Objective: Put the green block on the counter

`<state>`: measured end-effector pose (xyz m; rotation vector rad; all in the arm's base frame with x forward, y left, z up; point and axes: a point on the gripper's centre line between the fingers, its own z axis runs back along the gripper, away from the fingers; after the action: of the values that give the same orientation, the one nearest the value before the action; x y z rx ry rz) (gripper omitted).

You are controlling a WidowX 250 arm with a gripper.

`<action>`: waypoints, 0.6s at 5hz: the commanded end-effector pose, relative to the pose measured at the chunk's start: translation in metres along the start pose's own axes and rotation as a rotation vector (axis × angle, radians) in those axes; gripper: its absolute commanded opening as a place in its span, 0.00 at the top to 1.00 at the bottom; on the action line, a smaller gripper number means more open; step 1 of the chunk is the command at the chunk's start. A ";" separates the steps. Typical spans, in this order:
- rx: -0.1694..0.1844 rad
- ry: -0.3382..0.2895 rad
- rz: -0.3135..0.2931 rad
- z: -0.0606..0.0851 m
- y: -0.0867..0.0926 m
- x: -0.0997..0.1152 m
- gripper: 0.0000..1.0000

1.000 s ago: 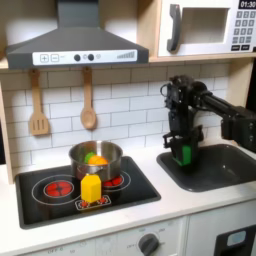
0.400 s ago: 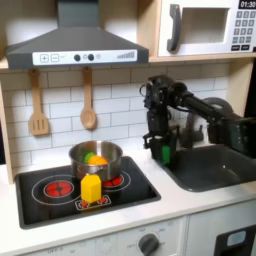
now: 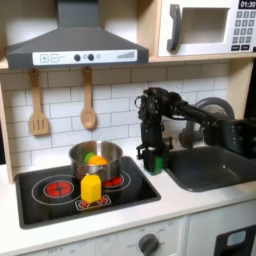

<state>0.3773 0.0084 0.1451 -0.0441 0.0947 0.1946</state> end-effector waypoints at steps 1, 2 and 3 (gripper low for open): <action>0.007 -0.017 0.007 -0.005 0.000 -0.001 1.00; 0.014 -0.013 0.023 -0.005 0.002 -0.004 0.00; -0.001 -0.005 0.023 -0.010 0.004 -0.006 0.00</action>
<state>0.3701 0.0092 0.1328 -0.0290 0.1003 0.2070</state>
